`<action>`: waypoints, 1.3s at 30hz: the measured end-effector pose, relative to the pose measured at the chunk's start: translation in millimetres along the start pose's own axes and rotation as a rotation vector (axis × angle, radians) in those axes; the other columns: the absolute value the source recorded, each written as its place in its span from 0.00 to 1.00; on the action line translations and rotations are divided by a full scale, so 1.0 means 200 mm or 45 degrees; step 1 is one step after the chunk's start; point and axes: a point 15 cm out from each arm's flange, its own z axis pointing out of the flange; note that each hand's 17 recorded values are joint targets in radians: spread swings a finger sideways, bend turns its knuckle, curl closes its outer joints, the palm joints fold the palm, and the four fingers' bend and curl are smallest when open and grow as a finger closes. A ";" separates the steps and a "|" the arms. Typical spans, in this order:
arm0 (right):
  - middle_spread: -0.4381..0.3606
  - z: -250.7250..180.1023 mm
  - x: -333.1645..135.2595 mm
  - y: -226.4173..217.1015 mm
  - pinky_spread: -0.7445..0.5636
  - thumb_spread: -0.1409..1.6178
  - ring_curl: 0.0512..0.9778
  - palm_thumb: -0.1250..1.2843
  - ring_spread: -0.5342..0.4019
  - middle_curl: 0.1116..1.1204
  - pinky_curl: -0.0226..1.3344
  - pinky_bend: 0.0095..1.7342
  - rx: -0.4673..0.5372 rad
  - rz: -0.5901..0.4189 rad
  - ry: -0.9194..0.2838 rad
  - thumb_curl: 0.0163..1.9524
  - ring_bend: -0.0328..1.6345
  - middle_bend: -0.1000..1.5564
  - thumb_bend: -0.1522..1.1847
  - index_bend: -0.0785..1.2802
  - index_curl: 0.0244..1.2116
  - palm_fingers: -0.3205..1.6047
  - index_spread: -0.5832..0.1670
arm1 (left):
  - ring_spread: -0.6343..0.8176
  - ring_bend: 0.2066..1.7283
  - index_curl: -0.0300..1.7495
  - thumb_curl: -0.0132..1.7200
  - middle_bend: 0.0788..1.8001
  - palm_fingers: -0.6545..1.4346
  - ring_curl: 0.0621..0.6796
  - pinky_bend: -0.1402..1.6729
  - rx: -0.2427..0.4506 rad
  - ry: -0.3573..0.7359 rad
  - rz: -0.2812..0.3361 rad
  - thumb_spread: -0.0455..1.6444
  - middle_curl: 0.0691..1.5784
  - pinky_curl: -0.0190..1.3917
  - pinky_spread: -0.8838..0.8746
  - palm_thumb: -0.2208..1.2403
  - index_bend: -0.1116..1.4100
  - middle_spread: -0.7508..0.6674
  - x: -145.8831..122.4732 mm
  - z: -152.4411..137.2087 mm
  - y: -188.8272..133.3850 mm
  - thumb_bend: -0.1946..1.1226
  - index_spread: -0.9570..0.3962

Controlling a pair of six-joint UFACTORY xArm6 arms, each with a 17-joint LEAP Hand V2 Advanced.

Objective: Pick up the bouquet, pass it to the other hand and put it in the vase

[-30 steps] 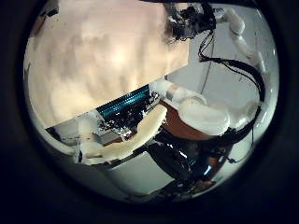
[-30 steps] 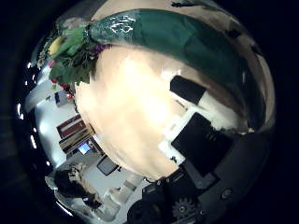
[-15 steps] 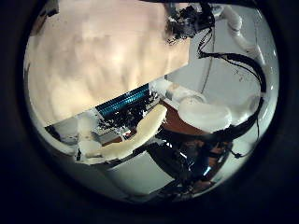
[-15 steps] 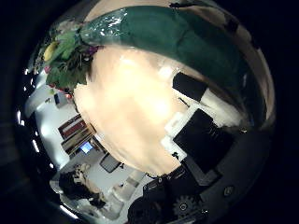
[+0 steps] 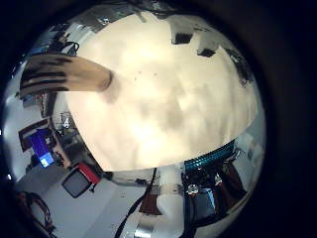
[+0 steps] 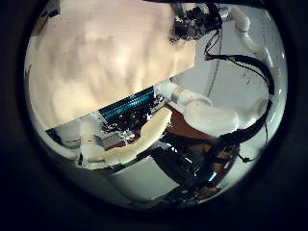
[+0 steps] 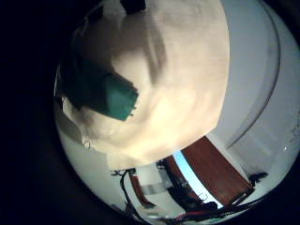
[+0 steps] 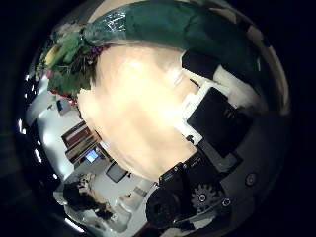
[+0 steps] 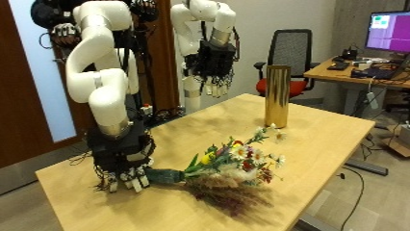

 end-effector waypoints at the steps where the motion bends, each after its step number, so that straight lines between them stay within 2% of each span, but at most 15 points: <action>1: 0.24 0.00 0.00 0.00 0.30 0.62 0.27 0.64 0.23 0.22 0.05 0.52 0.001 0.000 0.000 0.20 0.69 0.12 0.10 0.40 0.47 0.64 0.31 | 0.55 0.24 0.22 0.17 0.07 0.48 0.14 0.24 -0.001 0.000 -0.002 0.62 0.22 0.22 0.61 0.32 0.19 0.57 0.00 0.00 0.00 0.13 0.65; 2: 0.25 0.00 0.00 0.00 0.25 0.62 0.30 0.65 0.23 0.14 0.08 0.59 0.006 -0.001 0.001 0.20 0.73 0.08 0.10 0.46 0.49 0.68 0.28 | 0.55 0.24 0.22 0.17 0.07 0.48 0.14 0.24 -0.004 0.001 -0.001 0.62 0.22 0.22 0.61 0.32 0.19 0.57 0.01 0.01 0.00 0.13 0.65; 3: 0.26 0.00 -0.01 0.00 0.21 0.61 0.33 0.66 0.23 0.09 0.11 0.64 0.010 -0.006 0.003 0.20 0.76 0.08 0.10 0.50 0.52 0.68 0.27 | 0.55 0.24 0.22 0.17 0.07 0.48 0.14 0.24 -0.005 -0.001 -0.001 0.62 0.22 0.22 0.61 0.32 0.19 0.57 0.00 0.01 0.00 0.13 0.65; 4: 0.26 -0.01 -0.02 0.00 0.19 0.61 0.35 0.66 0.24 0.07 0.12 0.66 0.013 -0.010 0.004 0.20 0.78 0.08 0.10 0.52 0.54 0.69 0.27 | 0.55 0.24 0.22 0.17 0.07 0.48 0.14 0.24 -0.006 -0.001 -0.001 0.62 0.22 0.22 0.61 0.32 0.19 0.57 0.00 0.01 0.00 0.13 0.65; 5: 0.22 -0.01 -0.02 0.00 0.18 0.61 0.35 0.66 0.23 0.08 0.12 0.66 0.013 -0.011 0.004 0.20 0.77 0.14 0.10 0.51 0.54 0.72 0.26 | 0.55 0.24 0.22 0.17 0.07 0.48 0.14 0.24 -0.006 0.000 -0.001 0.62 0.22 0.22 0.61 0.32 0.19 0.57 0.00 0.01 0.00 0.13 0.65; 6: 0.19 -0.02 -0.03 0.00 0.14 0.61 0.34 0.66 0.24 0.29 0.11 0.59 0.021 -0.014 0.004 0.20 0.70 0.54 0.09 0.44 0.54 0.85 0.26 | 0.55 0.24 0.22 0.17 0.07 0.48 0.14 0.24 -0.007 -0.001 0.000 0.62 0.22 0.22 0.61 0.32 0.19 0.57 0.00 0.01 0.00 0.13 0.65; 8: 0.22 -0.03 -0.03 0.00 0.13 0.61 0.37 0.67 0.26 0.38 0.14 0.62 0.028 -0.018 0.004 0.21 0.72 0.65 0.10 0.48 0.57 0.86 0.24 | 0.55 0.24 0.22 0.17 0.07 0.48 0.14 0.24 -0.004 -0.001 -0.001 0.62 0.22 0.22 0.61 0.32 0.19 0.57 0.00 0.01 0.00 0.13 0.65; 11: 0.24 -0.06 -0.05 0.00 0.16 0.61 0.42 0.68 0.28 0.44 0.19 0.66 0.038 -0.024 0.000 0.21 0.77 0.72 0.10 0.54 0.63 0.84 0.24 | 0.55 0.24 0.22 0.17 0.07 0.48 0.14 0.24 -0.002 0.001 -0.002 0.62 0.22 0.22 0.61 0.32 0.19 0.57 0.00 0.01 0.00 0.13 0.65; 16: 0.26 -0.12 -0.05 0.02 0.23 0.60 0.48 0.71 0.31 0.51 0.26 0.74 0.082 -0.029 -0.007 0.22 0.82 0.77 0.10 0.62 0.71 0.81 0.24 | 0.55 0.24 0.22 0.17 0.07 0.48 0.15 0.24 -0.012 0.002 -0.002 0.62 0.22 0.22 0.61 0.32 0.19 0.57 0.00 0.03 -0.01 0.13 0.65; 19: 0.28 -0.19 -0.05 0.04 0.32 0.60 0.54 0.81 0.33 0.59 0.33 0.83 0.121 -0.029 -0.013 0.25 0.86 0.82 0.12 0.70 0.78 0.76 0.27 | 0.55 0.24 0.22 0.17 0.07 0.48 0.15 0.24 -0.019 0.004 -0.001 0.62 0.22 0.22 0.61 0.32 0.19 0.57 0.00 0.04 0.00 0.13 0.65; 24: 0.32 -0.34 -0.02 0.09 0.38 0.59 0.59 0.88 0.35 0.63 0.39 0.86 0.214 -0.034 -0.056 0.28 0.87 0.85 0.11 0.73 0.82 0.75 0.30 | 0.55 0.23 0.22 0.17 0.07 0.49 0.15 0.24 -0.016 0.002 -0.003 0.62 0.22 0.22 0.61 0.32 0.19 0.57 0.00 0.04 -0.01 0.13 0.65; 28: 0.34 -0.44 -0.03 0.14 0.40 0.56 0.61 0.91 0.35 0.65 0.41 0.86 0.268 -0.068 -0.160 0.31 0.88 0.86 0.11 0.74 0.84 0.74 0.33 | 0.55 0.23 0.22 0.17 0.07 0.48 0.15 0.24 -0.014 0.005 -0.006 0.62 0.22 0.22 0.61 0.32 0.19 0.57 0.00 0.03 -0.01 0.13 0.65; 31: 0.35 -0.52 0.00 0.19 0.40 0.49 0.62 0.93 0.35 0.66 0.43 0.85 0.297 -0.096 -0.243 0.35 0.88 0.86 0.10 0.75 0.85 0.74 0.35 | 0.55 0.23 0.22 0.17 0.07 0.48 0.15 0.24 -0.013 0.005 -0.011 0.62 0.22 0.22 0.61 0.32 0.19 0.57 0.00 0.03 -0.01 0.13 0.65; 36: 0.36 -0.60 0.03 0.31 0.41 0.39 0.64 0.94 0.36 0.68 0.46 0.82 0.273 -0.152 -0.350 0.39 0.88 0.86 0.10 0.77 0.85 0.74 0.37 | 0.55 0.23 0.22 0.17 0.07 0.49 0.15 0.24 -0.012 0.008 -0.015 0.62 0.22 0.22 0.61 0.32 0.19 0.57 0.00 0.03 -0.01 0.13 0.65; 39: 0.36 -0.65 0.02 0.38 0.41 0.36 0.64 0.94 0.36 0.68 0.47 0.81 0.266 -0.188 -0.442 0.41 0.88 0.87 0.10 0.78 0.85 0.74 0.38 | 0.55 0.23 0.22 0.17 0.07 0.49 0.15 0.24 -0.011 0.008 -0.018 0.62 0.22 0.22 0.61 0.32 0.19 0.57 -0.01 0.03 -0.01 0.13 0.65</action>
